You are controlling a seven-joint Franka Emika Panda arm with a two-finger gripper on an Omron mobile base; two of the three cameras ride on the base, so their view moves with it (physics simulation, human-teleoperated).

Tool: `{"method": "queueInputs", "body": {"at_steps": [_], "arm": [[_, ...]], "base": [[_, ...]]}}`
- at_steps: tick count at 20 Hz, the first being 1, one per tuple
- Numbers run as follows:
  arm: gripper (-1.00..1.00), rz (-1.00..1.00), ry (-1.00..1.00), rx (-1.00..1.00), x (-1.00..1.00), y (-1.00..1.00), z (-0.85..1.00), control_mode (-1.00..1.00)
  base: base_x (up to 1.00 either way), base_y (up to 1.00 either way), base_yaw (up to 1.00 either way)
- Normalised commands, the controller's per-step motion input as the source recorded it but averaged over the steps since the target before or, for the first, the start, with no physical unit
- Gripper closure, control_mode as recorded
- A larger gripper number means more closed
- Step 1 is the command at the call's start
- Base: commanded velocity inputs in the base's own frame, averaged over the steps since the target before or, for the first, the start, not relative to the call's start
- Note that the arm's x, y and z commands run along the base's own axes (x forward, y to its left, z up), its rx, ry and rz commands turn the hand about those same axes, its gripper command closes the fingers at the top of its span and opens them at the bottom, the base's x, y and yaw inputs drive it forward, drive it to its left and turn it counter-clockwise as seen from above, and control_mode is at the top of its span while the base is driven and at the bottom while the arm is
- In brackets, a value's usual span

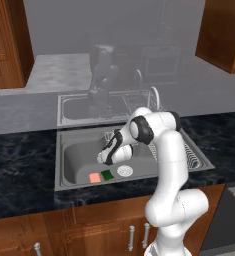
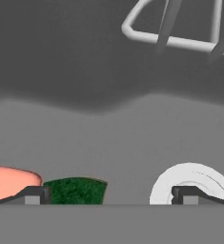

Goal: Pick up the sponge and bar soap from the sink, and place them back in the cabinet, and close the cabinet doors.

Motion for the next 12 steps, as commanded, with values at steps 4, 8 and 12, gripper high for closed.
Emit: {"method": "queueInputs", "body": {"at_steps": [4,8,12], "arm": [[-1.00,0.00,0.00,0.00,0.09,0.00,-0.08,-1.00],[-1.00,0.00,0.00,0.00,0.10,0.00,-0.09,-1.00],[-1.00,0.00,0.00,0.00,0.13,0.00,-0.10,-1.00]], "base": [[0.00,0.00,0.00],[0.00,0.00,0.00],[0.00,0.00,0.00]]}}
